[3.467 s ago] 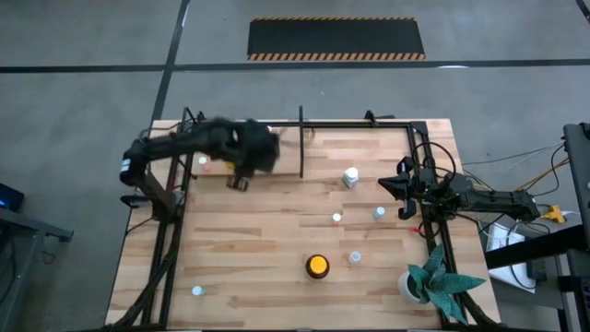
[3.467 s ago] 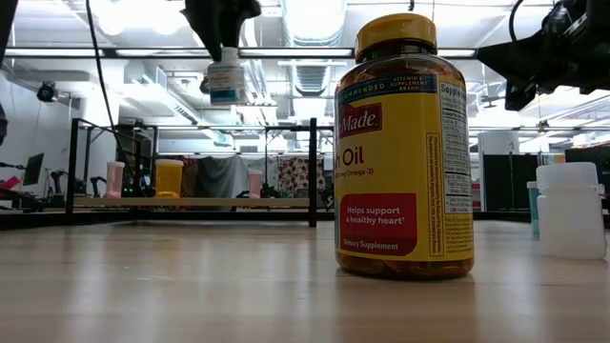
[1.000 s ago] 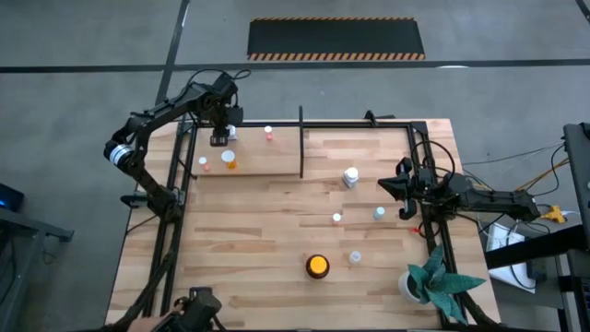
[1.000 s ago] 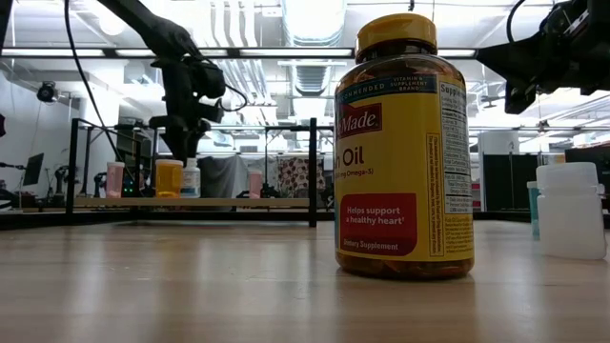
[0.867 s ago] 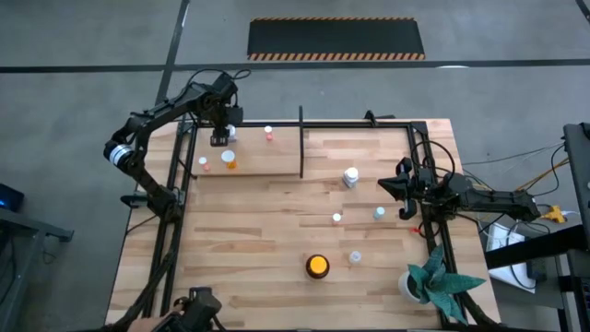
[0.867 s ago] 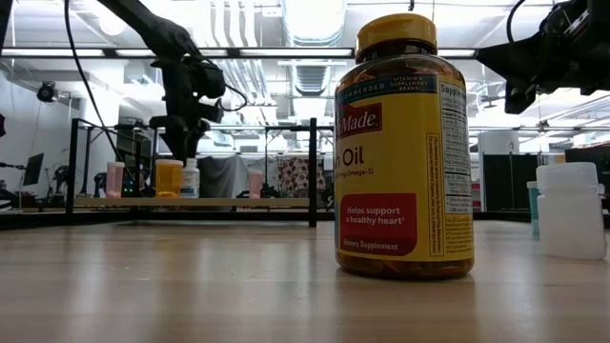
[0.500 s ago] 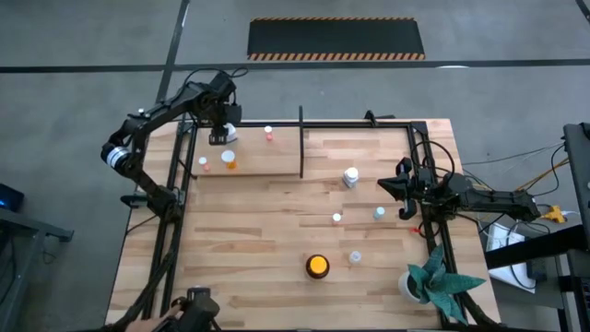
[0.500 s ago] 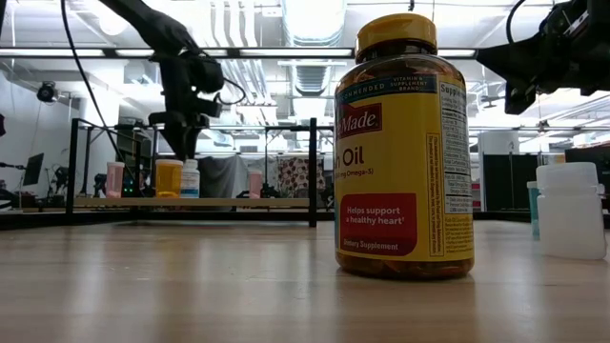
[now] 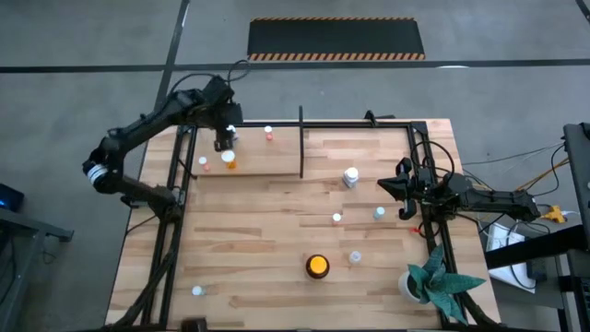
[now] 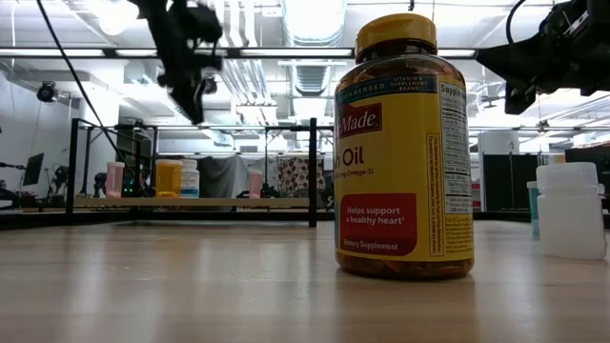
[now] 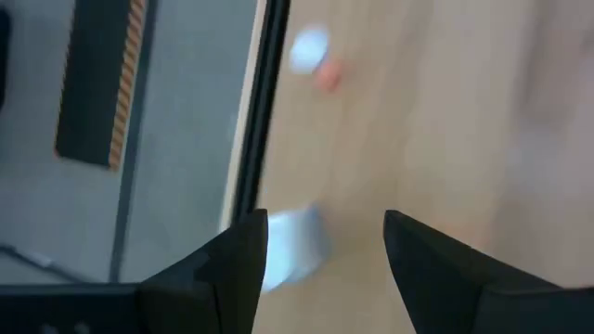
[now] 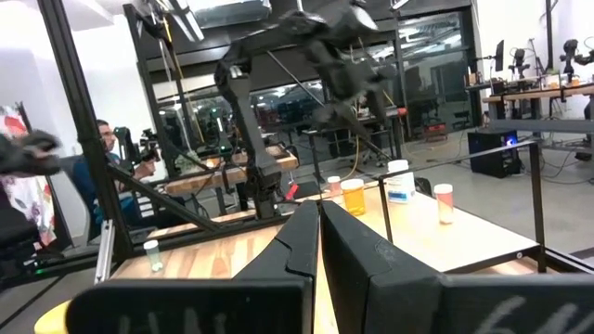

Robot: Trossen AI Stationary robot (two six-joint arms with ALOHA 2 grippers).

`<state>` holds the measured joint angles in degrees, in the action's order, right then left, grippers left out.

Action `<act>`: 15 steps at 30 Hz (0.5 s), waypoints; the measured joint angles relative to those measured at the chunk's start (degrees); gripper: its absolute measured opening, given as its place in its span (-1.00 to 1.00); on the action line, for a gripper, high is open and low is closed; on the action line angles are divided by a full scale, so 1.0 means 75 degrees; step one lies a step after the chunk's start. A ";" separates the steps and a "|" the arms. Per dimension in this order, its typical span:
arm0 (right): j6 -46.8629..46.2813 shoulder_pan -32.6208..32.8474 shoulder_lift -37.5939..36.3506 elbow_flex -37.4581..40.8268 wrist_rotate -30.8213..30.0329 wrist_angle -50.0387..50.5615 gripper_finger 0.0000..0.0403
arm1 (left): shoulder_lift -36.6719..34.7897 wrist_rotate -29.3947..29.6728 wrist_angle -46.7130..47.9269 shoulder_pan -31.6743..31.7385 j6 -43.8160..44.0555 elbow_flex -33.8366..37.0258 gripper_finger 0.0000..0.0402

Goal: Pick and place medicine bottles onto shelf by color
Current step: Put the bottom white pill bottle on the shelf

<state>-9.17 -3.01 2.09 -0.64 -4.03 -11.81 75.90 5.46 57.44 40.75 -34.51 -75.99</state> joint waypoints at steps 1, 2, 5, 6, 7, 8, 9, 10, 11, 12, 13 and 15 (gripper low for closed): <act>0.0000 0.0000 0.0000 0.0000 0.0000 0.0000 -0.96 | -0.0178 0.0000 -0.0021 -0.0342 0.0390 0.0001 -0.01; -0.0005 0.0000 0.0000 0.0000 0.0000 0.0000 -0.96 | -0.0363 -0.0001 -0.0078 -0.0684 0.0782 0.0012 -0.01; -0.0028 0.0000 0.0000 0.0000 0.0001 -0.0060 -0.96 | -0.0790 -0.0001 -0.0589 -0.1826 0.2107 0.0084 -0.01; 0.0000 0.0000 0.0000 0.0000 0.0001 -0.0145 -0.96 | -0.0909 -0.0001 -0.0877 -0.2230 0.2506 0.0126 -0.01; 0.0042 0.0000 0.0000 0.0000 0.0003 -0.0253 -0.96 | -0.1017 -0.0001 -0.1197 -0.2634 0.2799 0.0199 -0.01; 0.0116 0.0000 0.0000 0.0000 0.0003 -0.0374 -0.96 | -0.1118 -0.0004 -0.1603 -0.3064 0.3013 0.0293 -0.01; 0.0157 0.0000 0.0000 0.0000 0.0003 -0.0519 -0.96 | -0.1222 -0.0003 -0.2064 -0.3508 0.3136 0.0419 -0.01; 0.0173 0.0000 0.0000 0.0000 0.0003 -0.0677 -0.96 | -0.1319 0.0016 -0.2577 -0.3940 0.3150 0.0593 -0.01; 0.0178 0.0000 0.0000 0.0000 0.0004 -0.0858 -0.96 | -0.1403 0.0110 -0.3076 -0.4355 0.3113 0.0802 -0.01; 0.0178 0.0000 0.0000 0.0000 0.0014 -0.1039 -0.96 | -0.1482 0.0303 -0.3468 -0.4763 0.3010 0.1000 -0.01; 0.0181 0.0000 0.0000 0.0000 0.0046 -0.1191 -0.96 | -0.1526 0.0575 -0.3752 -0.5136 0.2899 0.1195 -0.01; 0.0215 0.0000 0.0003 0.0000 0.0204 -0.1490 -0.96 | -0.1601 0.1521 -0.3824 -0.5747 0.2534 0.1442 -0.01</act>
<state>-7.55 -3.01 2.11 -0.64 -2.50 -22.99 63.89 16.87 28.76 -2.35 -15.50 -65.17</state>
